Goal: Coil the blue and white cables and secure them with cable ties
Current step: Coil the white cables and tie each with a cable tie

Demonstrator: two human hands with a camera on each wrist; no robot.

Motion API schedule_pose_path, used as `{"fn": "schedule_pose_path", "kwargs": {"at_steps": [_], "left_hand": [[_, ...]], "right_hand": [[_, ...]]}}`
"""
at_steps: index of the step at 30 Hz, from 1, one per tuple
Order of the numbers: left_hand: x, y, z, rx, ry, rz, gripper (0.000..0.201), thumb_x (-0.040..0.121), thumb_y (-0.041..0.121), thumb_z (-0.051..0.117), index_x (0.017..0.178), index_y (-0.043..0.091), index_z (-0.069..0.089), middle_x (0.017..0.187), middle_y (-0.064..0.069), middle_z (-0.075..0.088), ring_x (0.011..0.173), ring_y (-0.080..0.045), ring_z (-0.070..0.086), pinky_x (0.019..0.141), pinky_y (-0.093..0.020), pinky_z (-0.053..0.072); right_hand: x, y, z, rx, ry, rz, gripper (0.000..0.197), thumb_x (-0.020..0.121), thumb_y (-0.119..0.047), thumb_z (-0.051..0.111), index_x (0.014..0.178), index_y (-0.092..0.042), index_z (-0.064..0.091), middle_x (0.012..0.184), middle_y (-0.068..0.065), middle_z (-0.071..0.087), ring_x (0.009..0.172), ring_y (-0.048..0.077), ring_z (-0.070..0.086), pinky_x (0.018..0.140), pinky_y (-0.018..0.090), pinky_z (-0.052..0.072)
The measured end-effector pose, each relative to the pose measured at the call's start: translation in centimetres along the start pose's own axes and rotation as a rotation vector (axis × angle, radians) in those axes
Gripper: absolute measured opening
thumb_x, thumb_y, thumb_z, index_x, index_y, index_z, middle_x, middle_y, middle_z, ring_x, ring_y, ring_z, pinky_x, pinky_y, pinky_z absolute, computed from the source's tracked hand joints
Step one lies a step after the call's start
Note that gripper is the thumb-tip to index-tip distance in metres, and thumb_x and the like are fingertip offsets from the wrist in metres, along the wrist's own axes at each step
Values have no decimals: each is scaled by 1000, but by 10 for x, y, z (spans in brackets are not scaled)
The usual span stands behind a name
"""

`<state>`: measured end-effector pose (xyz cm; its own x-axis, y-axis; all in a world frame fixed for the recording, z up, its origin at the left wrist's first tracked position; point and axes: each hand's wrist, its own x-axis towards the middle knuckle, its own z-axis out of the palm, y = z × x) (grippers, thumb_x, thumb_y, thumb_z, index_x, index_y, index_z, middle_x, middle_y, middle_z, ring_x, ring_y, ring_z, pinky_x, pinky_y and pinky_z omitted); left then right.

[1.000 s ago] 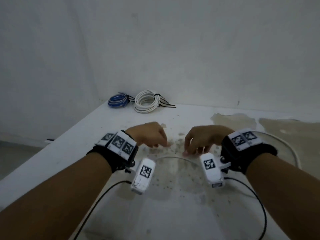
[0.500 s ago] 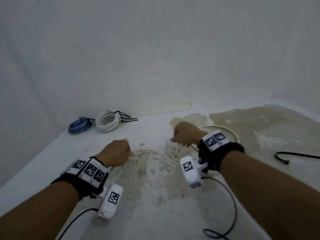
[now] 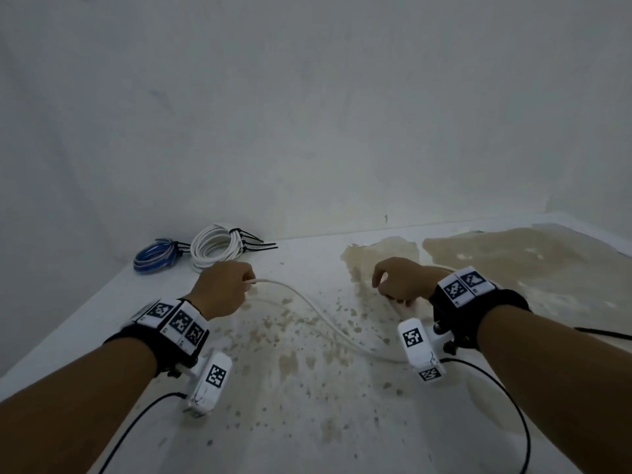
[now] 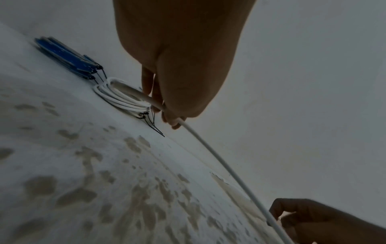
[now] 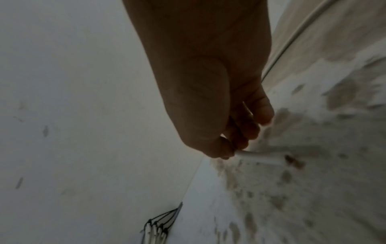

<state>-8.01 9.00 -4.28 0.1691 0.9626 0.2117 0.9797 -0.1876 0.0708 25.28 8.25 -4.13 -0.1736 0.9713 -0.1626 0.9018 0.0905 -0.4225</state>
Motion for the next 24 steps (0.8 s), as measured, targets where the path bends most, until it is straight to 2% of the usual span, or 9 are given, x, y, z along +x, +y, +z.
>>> {"fn": "schedule_pose_path", "kwargs": {"at_steps": [3,6,10,12,14,17,19,21,24], "left_hand": [[23,12,-1,-5,185,9,9,86,18,67,89,25,71,96,-3,61,87,-25,60,75,-39,50],[50,44,-4,-13,235,10,10,79,16,67,81,26,69,92,-6,62,84,-28,61,75,-39,50],[88,100,-11,-177,147,-32,14,82,11,57,87,12,69,91,-5,68,86,-26,63,69,-28,46],[108,120,-11,-273,94,2,17,86,11,52,81,3,66,88,-10,66,84,-29,60,67,-27,40],[126,136,-12,-403,57,53,22,92,10,50,88,-3,67,94,-14,68,89,-27,62,70,-29,42],[136,157,-14,-511,49,149,15,87,14,60,89,5,71,86,-4,69,82,-18,61,77,-31,49],[139,162,-12,-553,71,212,12,84,8,62,92,16,67,89,5,68,84,-14,64,78,-28,52],[142,160,-6,-616,37,243,18,85,3,59,93,19,59,93,4,70,83,-13,68,74,-30,56],[155,154,-10,-636,100,232,21,87,6,64,100,18,53,91,1,71,77,-14,69,66,-31,56]], "right_hand": [[5,-6,-16,82,25,18,23,96,-5,47,93,-3,69,82,13,67,69,24,64,57,29,56],[6,-8,-37,56,87,-1,21,93,1,51,91,-4,71,84,12,73,72,21,71,61,30,60],[2,-5,-61,-165,259,-10,15,88,-4,62,89,-11,74,85,8,75,74,21,73,65,31,61],[0,-1,-69,-298,340,-13,16,86,-11,63,92,-17,77,89,2,74,80,20,70,68,30,58],[0,6,-73,-364,400,11,17,85,-18,64,91,-23,78,88,-2,73,81,19,67,66,28,54],[3,18,-77,-368,447,60,15,85,-22,65,89,-26,79,85,-4,71,81,18,66,64,27,50],[5,24,-78,-372,455,62,13,86,-27,66,92,-27,78,95,-2,67,91,21,62,72,31,52],[9,28,-77,-372,451,48,13,88,-31,66,94,-26,76,103,1,59,94,23,59,79,36,51],[13,30,-81,-284,481,39,16,92,-28,61,93,-21,75,96,0,69,81,19,62,66,27,47]]}}
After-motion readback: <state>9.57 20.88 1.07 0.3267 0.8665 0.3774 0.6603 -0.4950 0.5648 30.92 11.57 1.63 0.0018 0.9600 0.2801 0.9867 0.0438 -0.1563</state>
